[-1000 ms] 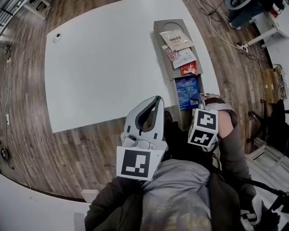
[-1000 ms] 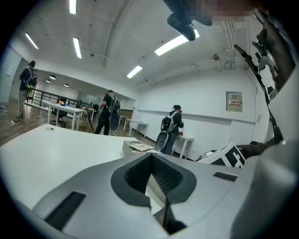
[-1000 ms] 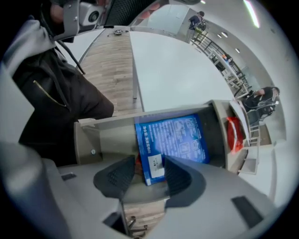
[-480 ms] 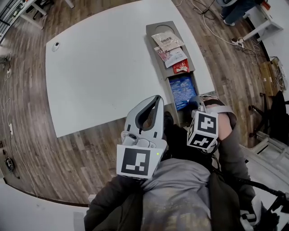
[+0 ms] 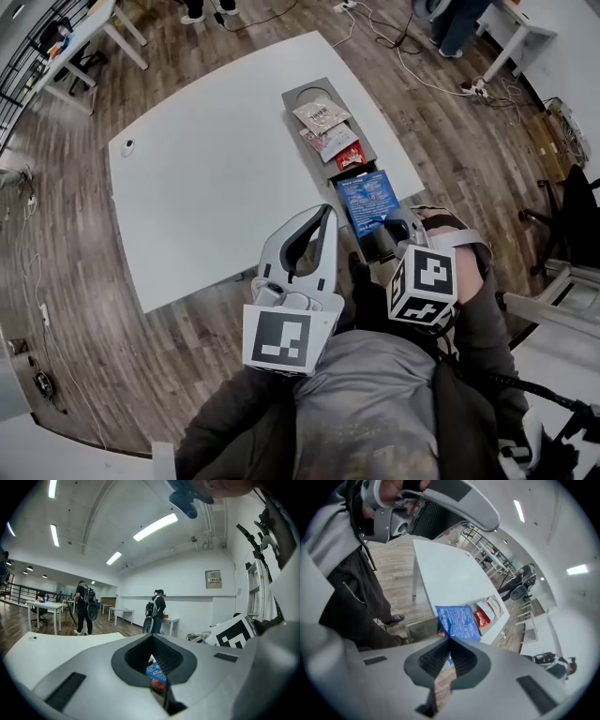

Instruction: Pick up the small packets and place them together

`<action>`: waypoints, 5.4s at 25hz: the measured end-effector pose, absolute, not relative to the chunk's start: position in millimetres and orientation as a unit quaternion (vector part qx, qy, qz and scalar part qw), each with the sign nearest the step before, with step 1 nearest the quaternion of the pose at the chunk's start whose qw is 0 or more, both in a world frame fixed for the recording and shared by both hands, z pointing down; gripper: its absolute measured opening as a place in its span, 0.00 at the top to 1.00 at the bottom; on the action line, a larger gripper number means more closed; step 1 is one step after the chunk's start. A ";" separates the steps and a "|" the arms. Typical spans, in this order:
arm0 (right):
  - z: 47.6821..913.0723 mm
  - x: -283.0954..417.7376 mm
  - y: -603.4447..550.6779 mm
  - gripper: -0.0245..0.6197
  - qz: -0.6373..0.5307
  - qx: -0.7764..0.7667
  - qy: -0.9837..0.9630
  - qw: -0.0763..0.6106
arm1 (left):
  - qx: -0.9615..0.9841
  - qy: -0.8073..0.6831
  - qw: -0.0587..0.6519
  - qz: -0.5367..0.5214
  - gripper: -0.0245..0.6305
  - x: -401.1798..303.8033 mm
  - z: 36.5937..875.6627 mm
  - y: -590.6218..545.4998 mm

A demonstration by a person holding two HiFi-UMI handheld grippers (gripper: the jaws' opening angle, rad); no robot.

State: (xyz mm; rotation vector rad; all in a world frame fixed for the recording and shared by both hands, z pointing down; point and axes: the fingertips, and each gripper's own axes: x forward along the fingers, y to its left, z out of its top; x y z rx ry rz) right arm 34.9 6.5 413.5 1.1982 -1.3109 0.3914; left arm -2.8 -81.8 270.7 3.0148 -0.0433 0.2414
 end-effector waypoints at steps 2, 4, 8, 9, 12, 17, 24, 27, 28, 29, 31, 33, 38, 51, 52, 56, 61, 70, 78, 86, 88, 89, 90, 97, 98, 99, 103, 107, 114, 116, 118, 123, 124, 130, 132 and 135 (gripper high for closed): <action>414.5 33.5 12.7 0.94 0.177 0.528 -0.564 0.610 | 0.995 -0.002 0.053 0.079 0.96 -2.2 267.7 -74.0; 419.1 29.5 19.1 0.94 0.184 0.532 -0.563 0.605 | 0.995 0.010 0.051 0.086 0.96 -2.0 271.5 -65.7; 419.0 30.2 24.0 0.94 0.182 0.547 -0.558 0.596 | 0.995 0.024 0.047 0.089 0.96 -0.2 277.1 -56.1; 416.3 31.9 23.6 0.94 0.180 0.552 -0.557 0.594 | 0.995 0.024 0.046 0.090 0.96 -0.1 276.9 -56.0; 406.2 38.9 17.5 0.94 0.173 0.562 -0.555 0.589 | 0.994 0.021 0.044 0.093 0.96 0.5 276.2 -60.0; 396.6 51.2 -6.3 0.94 0.150 0.558 -0.566 0.588 | 0.995 -0.005 0.045 0.093 0.96 2.8 274.7 -76.0; 385.4 88.2 -58.0 0.94 0.118 0.546 -0.585 0.588 | 0.993 -0.060 0.052 0.091 0.96 22.1 271.2 -120.2; 379.7 113.9 -83.5 0.94 0.108 0.546 -0.589 0.586 | 0.990 -0.085 0.056 0.094 0.96 34.2 271.0 -141.9; 379.6 122.5 -92.0 0.94 0.106 0.545 -0.590 0.586 | 0.989 -0.093 0.057 0.096 0.96 37.6 272.2 -148.2; 380.4 130.8 -100.2 0.94 0.104 0.543 -0.591 0.587 | 0.988 -0.101 0.059 0.100 0.96 40.6 274.2 -153.7; 383.0 144.6 -115.6 0.94 0.102 0.537 -0.597 0.587 | 0.985 -0.117 0.066 0.108 0.96 45.5 280.0 -162.8; 387.3 153.7 -128.6 0.94 0.104 0.527 -0.606 0.588 | 0.982 -0.132 0.075 0.117 0.96 49.0 286.4 -171.0; 405.6 164.2 -143.6 0.94 0.114 0.501 -0.616 0.598 | 0.975 -0.160 0.084 0.133 0.96 53.0 300.5 -185.4; 416.3 157.7 -155.7 0.92 0.114 0.493 -0.629 0.590 | 0.971 -0.162 0.100 0.147 0.96 54.2 310.0 -196.3; 415.6 156.4 -155.4 0.92 0.113 0.492 -0.630 0.590 | 0.971 -0.161 0.101 0.147 0.96 54.1 309.6 -195.7; 414.4 152.7 -153.0 0.92 0.111 0.490 -0.631 0.591 | 0.971 -0.156 0.102 0.148 0.96 53.0 310.9 -195.0; 413.3 148.9 -150.1 0.84 0.114 0.491 -0.629 0.592 | 0.972 -0.156 0.102 0.146 0.96 49.3 309.4 -196.1; 405.2 137.9 -131.2 0.83 0.116 0.505 -0.623 0.586 | 0.975 -0.134 0.097 0.146 0.96 43.7 304.7 -180.5; 381.8 151.1 -83.4 0.83 0.134 0.558 -0.565 0.592 | 0.986 -0.093 0.083 0.110 0.96 42.9 285.9 -155.0; 400.0 113.7 -27.9 0.83 0.184 0.564 -0.551 0.587 | 0.987 -0.048 0.097 0.121 0.96 22.0 292.8 -114.0; 411.0 98.4 -21.9 0.83 0.195 0.558 -0.559 0.582 | 0.985 -0.046 0.100 0.130 0.96 12.6 298.7 -108.4; 416.9 90.5 -20.1 0.83 0.200 0.554 -0.565 0.578 | 0.984 -0.046 0.101 0.137 0.96 7.8 302.4 -106.5; 422.8 82.8 -18.9 0.83 0.205 0.549 -0.572 0.574 | 0.984 -0.047 0.100 0.142 0.96 3.5 306.0 -105.3; 466.7 46.2 -21.3 0.69 0.237 0.493 -0.619 0.564 | 0.979 -0.067 0.106 0.163 0.96 -9.5 324.2 -107.7; 471.9 44.9 -23.4 0.64 0.240 0.487 -0.622 0.564 | 0.977 -0.070 0.109 0.166 0.96 -10.6 327.8 -108.6; 476.6 44.2 -25.4 0.60 0.243 0.482 -0.626 0.563 | 0.976 -0.075 0.113 0.170 0.96 -11.9 331.4 -109.7; 492.7 46.0 -30.5 0.54 0.257 0.464 -0.637 0.560 | 0.972 -0.092 0.122 0.178 0.96 -14.3 344.5 -118.6; 508.1 51.2 -34.4 0.54 0.270 0.440 -0.640 0.570 | 0.968 -0.113 0.130 0.180 0.96 -12.6 353.9 -132.7; 518.1 55.7 -41.1 0.52 0.316 0.402 -0.650 0.562 | 0.962 -0.120 0.150 0.196 0.96 -2.6 373.3 -143.4; 518.4 57.1 -41.9 0.52 0.318 0.400 -0.650 0.563 | 0.961 -0.116 0.154 0.198 0.96 1.3 376.9 -143.8; 516.7 59.8 -42.9 0.60 0.309 0.405 -0.650 0.564 | 0.961 -0.114 0.157 0.199 0.96 3.3 378.5 -143.6; 510.5 70.5 -49.1 0.81 0.289 0.448 -0.635 0.559 | 0.962 -0.107 0.152 0.199 0.96 1.7 376.5 -142.3; 508.4 70.9 -49.6 0.81 0.286 0.456 -0.633 0.557 | 0.963 -0.106 0.150 0.198 0.96 0.8 375.3 -141.8; 480.4 67.4 -54.5 0.82 0.262 0.502 -0.615 0.548 | 0.970 -0.091 0.135 0.179 0.96 -7.2 355.9 -138.0; 468.7 62.7 -52.3 0.82 0.257 0.514 -0.608 0.547 | 0.974 -0.084 0.126 0.170 0.96 -11.7 344.1 -135.5; 443.8 61.8 -50.5 0.82 0.242 0.543 -0.593 0.543 | 0.981 -0.071 0.106 0.148 0.96 -14.6 321.0 -133.0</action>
